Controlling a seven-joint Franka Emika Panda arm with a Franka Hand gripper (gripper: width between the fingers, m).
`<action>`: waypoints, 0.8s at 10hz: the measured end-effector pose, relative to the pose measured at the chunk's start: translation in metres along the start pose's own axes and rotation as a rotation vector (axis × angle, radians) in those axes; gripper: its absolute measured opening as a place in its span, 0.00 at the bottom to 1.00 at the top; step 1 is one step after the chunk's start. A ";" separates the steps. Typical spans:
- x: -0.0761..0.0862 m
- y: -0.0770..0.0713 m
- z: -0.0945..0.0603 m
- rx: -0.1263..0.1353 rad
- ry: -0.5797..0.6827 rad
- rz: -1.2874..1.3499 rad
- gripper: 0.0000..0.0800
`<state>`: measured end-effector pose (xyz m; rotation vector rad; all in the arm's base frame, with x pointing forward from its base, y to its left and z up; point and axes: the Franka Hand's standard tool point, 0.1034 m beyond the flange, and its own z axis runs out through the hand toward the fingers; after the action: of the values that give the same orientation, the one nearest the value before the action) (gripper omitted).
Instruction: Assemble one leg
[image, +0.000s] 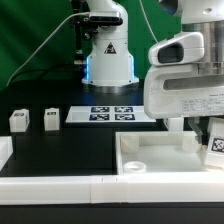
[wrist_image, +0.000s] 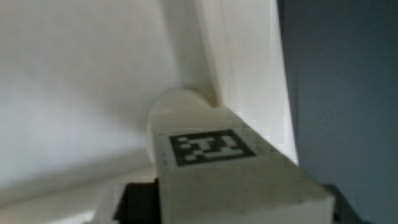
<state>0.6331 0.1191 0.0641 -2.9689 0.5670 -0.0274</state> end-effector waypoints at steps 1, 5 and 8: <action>0.000 0.000 0.000 0.000 0.000 0.073 0.37; 0.003 0.007 0.003 0.065 -0.016 0.701 0.37; -0.002 0.002 0.004 0.085 -0.040 1.063 0.37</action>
Offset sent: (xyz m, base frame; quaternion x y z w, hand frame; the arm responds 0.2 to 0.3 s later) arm 0.0092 -0.0103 0.0008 0.0548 0.0156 0.4331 0.8995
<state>0.6311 0.1185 0.0602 -2.2094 1.9417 0.0996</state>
